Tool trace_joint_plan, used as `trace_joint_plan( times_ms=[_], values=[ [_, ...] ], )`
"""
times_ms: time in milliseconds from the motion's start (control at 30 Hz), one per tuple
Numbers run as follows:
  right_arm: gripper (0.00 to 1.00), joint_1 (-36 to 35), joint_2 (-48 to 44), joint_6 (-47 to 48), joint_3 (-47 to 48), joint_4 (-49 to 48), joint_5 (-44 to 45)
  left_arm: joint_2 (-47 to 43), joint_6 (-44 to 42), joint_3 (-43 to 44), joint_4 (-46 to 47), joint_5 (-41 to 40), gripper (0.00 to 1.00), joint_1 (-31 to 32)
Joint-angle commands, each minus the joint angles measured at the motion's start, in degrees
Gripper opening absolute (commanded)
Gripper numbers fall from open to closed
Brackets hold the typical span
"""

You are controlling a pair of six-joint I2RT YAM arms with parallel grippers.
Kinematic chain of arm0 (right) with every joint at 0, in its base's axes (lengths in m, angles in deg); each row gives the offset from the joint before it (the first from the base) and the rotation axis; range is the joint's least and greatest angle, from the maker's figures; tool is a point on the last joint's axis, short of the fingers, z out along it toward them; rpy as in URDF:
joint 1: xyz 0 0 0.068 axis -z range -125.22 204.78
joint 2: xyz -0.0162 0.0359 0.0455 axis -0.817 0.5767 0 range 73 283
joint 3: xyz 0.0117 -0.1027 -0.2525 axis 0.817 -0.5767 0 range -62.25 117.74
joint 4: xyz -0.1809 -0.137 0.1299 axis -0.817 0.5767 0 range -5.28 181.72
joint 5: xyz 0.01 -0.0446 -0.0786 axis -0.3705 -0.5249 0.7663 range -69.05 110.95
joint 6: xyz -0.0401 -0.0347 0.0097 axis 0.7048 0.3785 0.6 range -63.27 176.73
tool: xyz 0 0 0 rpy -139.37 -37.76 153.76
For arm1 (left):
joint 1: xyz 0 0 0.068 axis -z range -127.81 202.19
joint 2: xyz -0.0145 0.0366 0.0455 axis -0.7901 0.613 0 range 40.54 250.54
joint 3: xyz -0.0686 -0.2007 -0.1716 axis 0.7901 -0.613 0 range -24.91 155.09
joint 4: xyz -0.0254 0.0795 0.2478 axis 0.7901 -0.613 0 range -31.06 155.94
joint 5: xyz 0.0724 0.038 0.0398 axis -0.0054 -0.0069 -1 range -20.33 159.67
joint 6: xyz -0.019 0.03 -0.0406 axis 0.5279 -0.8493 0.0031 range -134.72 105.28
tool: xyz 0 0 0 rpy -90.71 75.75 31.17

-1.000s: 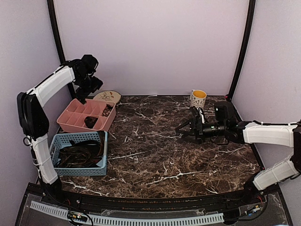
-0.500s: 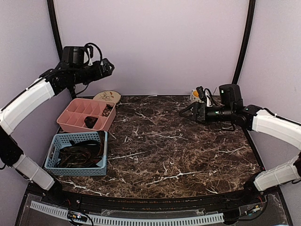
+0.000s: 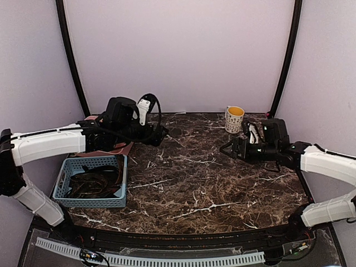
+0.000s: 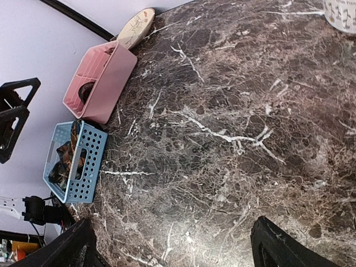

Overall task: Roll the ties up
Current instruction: Reset both arms

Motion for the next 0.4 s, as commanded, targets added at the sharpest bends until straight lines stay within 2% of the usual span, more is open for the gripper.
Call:
trace_joint_plan(
  times_ms=[0,133,367],
  values=[
    [0.97,0.22,-1.09,-4.37,-5.87,-8.69,2.44,0.04,0.95,-4.80,8.67,-0.97,0.99,1.10],
    [0.97,0.26,-0.93,-5.23,-9.22,-11.41,2.75,1.93,4.16,-6.76,9.11,-2.24,0.99,1.24],
    [0.97,0.21,0.25,-4.83,-8.93,-12.24,2.59,2.60,5.76,-7.05,8.16,-5.09,0.99,1.24]
  ],
)
